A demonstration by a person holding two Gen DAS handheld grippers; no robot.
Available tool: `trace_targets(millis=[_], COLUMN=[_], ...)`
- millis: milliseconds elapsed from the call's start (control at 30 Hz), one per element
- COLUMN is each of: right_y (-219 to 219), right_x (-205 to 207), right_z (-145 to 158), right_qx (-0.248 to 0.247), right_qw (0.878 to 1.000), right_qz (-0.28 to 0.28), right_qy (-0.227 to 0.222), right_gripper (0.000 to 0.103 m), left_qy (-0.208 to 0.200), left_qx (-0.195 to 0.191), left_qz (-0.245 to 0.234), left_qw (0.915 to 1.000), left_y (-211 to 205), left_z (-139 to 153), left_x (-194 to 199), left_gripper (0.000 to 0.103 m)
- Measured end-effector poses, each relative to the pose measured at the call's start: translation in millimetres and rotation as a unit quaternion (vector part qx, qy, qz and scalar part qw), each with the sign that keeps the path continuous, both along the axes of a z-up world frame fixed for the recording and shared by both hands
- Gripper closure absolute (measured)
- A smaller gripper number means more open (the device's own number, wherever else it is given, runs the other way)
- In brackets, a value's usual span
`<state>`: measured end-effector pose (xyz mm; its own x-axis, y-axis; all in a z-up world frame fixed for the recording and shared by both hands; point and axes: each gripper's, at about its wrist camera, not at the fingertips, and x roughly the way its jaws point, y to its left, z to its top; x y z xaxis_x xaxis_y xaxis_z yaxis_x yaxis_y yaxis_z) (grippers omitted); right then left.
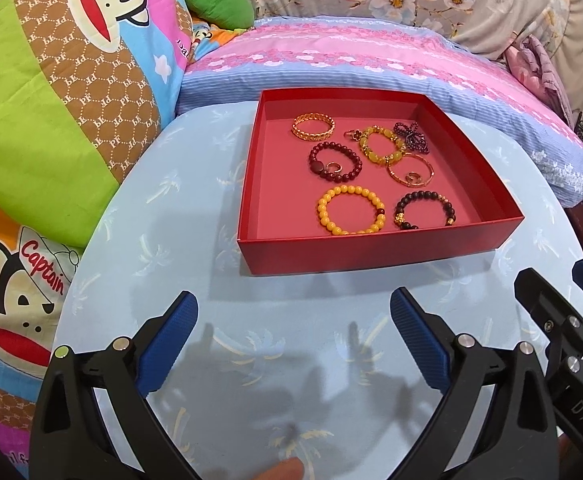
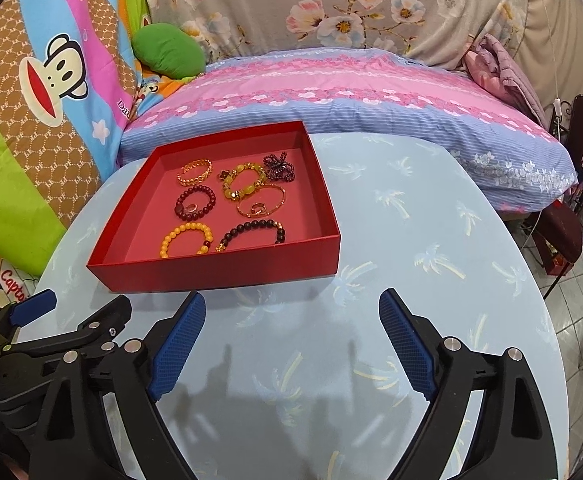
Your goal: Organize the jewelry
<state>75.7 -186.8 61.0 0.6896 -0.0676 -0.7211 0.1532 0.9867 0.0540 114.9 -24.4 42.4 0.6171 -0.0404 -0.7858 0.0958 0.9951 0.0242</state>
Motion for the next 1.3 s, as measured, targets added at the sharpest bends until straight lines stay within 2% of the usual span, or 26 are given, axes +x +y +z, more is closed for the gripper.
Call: trace_targets(millis=[267, 567, 800, 1300], right_y=[-3.0, -3.4, 2.1, 0.9], right_x=[2.6, 4.8, 2.7, 2.5], right_z=[-6.0, -11.3, -8.7, -9.5], right_qx=[0.0, 0.011, -0.011, -0.008], right_qw=[1.0, 1.0, 1.0, 1.0], right_qz=[-0.006, 0.0, 0.004, -0.003], right_qy=[0.01, 0.014, 0.001, 0.004], right_gripper=[0.013, 0.013, 0.012, 0.012], left_qy=[0.0, -0.001, -0.002, -0.002], left_qx=[0.003, 0.006, 0.006, 0.008], left_qz=[0.002, 0.006, 0.009, 0.013], left_qw=[1.0, 1.0, 0.9999, 0.9999], left_y=[-0.3, 1.0, 2.2, 3.4], left_z=[-2.6, -4.3, -4.1, -3.9], left_x=[1.0, 3.4, 3.8, 3.5], left_gripper=[0.01, 0.01, 0.01, 0.01])
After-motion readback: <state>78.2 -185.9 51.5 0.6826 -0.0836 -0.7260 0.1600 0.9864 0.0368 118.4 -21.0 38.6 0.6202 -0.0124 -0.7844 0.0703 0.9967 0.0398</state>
